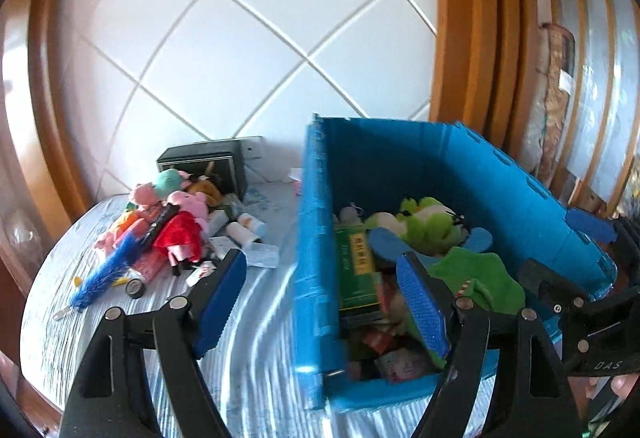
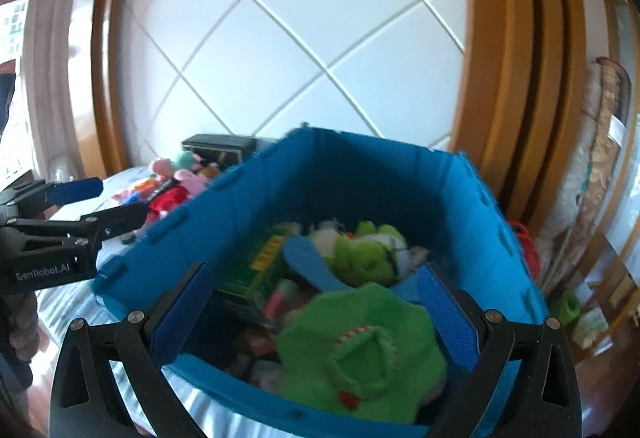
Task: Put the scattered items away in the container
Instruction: 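Withdraw both tools from the crate back toward the item pile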
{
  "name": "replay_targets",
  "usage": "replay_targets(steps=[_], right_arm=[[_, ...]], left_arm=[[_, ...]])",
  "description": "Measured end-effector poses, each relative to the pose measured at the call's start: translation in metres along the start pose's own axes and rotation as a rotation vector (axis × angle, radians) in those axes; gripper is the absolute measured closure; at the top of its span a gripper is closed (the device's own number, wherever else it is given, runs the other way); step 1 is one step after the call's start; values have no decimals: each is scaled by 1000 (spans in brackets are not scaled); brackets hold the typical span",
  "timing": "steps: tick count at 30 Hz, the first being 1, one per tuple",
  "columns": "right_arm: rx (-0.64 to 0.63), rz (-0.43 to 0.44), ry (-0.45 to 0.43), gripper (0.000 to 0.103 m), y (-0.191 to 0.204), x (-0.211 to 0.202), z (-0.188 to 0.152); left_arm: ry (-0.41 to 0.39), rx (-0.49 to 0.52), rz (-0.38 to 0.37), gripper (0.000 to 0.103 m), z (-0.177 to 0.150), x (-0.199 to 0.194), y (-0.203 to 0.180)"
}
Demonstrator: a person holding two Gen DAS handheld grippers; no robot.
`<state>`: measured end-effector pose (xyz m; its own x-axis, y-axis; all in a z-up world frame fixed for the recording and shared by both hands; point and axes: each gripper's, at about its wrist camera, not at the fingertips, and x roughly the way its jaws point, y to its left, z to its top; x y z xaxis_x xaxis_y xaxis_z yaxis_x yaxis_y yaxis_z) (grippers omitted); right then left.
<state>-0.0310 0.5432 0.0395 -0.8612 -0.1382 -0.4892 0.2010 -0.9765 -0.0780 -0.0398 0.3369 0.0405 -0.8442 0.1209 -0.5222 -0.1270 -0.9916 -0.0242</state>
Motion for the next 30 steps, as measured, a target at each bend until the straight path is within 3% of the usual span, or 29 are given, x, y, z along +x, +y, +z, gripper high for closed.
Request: replay_targets(steps=[8,19,24,30], right_arm=[[-52,19,-26,0,98,-6,16],[-48,76,-2,0,258,10,17],[-33,92,38,0,303,25,9],[-38,109,108,0,326,57,4]], left_arm=[[-37,-60,34,25,-19,-34,98],[-10,-94,113,25,-61,-64,251],[49,-135,133,25,-81,-53,302],[99,-187,152,25,-99,-27,337]])
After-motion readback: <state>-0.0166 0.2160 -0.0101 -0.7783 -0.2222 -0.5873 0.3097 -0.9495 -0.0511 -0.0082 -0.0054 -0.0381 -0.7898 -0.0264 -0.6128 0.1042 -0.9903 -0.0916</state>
